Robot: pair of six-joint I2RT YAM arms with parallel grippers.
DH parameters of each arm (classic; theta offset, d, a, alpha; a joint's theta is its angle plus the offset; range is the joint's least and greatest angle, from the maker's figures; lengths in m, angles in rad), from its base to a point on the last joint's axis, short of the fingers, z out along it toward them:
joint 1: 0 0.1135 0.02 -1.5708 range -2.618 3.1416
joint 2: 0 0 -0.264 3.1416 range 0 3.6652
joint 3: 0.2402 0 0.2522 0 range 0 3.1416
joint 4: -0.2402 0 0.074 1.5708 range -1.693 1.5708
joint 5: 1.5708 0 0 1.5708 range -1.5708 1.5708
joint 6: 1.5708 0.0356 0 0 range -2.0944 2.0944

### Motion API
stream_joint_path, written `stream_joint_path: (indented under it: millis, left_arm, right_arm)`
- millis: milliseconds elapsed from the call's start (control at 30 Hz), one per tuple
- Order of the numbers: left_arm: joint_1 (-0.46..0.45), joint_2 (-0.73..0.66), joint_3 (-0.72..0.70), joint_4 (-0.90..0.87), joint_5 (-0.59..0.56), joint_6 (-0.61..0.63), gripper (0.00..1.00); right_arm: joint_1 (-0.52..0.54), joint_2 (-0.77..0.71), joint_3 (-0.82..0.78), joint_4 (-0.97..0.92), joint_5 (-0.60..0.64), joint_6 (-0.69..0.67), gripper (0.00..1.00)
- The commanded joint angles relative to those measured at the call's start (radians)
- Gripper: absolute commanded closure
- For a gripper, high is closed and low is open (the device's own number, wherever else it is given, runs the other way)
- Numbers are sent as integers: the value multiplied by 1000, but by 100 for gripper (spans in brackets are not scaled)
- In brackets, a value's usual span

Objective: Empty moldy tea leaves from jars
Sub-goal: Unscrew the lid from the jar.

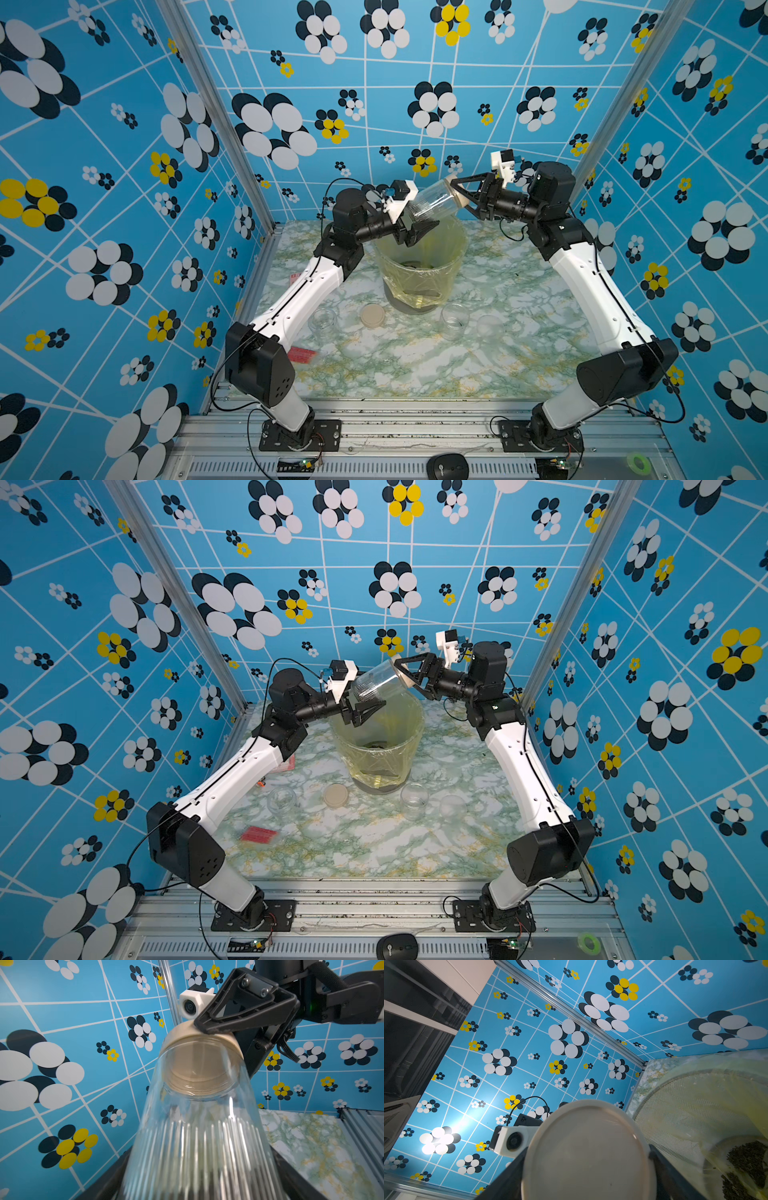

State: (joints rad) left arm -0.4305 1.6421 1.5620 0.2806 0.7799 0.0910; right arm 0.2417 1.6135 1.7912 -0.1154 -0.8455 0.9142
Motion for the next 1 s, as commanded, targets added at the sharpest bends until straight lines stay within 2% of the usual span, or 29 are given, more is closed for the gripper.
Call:
stream_joint_path:
  millis: [0,200,400,700,967]
  left_arm:
    - [52,26,75,148,74,-263,99]
    - [83,75,137,180,169,-431,99]
    - [85,113,175,187,246,-519,99]
    - [84,138,170,224,301,-587,100]
    - [85,133,175,192,300,-555,100]
  right_arm:
    - [5,0,-7,107,-104,-47,40]
    - [2,17,-29,232,-132,-29,40]
    - [-12,47,-18,307,-152,-12,41]
    - [-41,81,13,361,-167,-7,42]
    - [-64,90,27,369,-169,-17,42]
